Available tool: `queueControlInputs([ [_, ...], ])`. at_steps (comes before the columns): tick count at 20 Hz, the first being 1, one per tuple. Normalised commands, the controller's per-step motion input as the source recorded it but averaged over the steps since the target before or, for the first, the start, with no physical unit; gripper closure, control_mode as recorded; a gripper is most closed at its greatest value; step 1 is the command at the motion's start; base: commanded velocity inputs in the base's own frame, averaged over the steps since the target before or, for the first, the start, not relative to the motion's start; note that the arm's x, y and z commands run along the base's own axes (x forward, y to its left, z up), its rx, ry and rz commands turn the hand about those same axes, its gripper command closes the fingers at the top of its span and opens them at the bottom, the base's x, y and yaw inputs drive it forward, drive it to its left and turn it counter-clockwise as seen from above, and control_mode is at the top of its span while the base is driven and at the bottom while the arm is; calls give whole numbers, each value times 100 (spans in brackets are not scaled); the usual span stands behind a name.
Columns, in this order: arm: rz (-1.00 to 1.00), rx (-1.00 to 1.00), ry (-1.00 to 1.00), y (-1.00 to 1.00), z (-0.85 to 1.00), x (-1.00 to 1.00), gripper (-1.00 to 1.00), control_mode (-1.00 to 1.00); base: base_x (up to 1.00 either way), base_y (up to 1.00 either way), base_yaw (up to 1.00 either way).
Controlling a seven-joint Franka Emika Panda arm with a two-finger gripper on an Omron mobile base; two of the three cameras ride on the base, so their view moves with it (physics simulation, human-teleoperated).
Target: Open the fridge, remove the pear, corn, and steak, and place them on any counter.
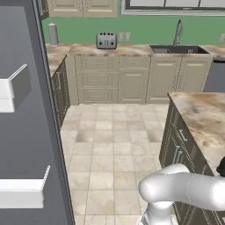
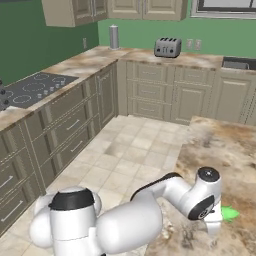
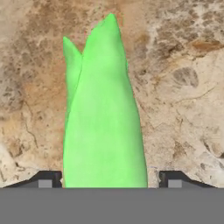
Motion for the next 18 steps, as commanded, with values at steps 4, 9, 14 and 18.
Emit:
queueControlInputs([
  [4, 0, 0, 0, 47, 44, -48, -100, -100, 0, 0, 0],
  [9, 7, -14, -12, 83, 98, -38, -100, -100, 0, 0, 0],
  [14, 32, -17, -1, 100, 98, -23, -100, -100, 0, 0, 0],
  [18, 46, -9, 8, 100, 65, -2, -100, -100, 0, 0, 0],
])
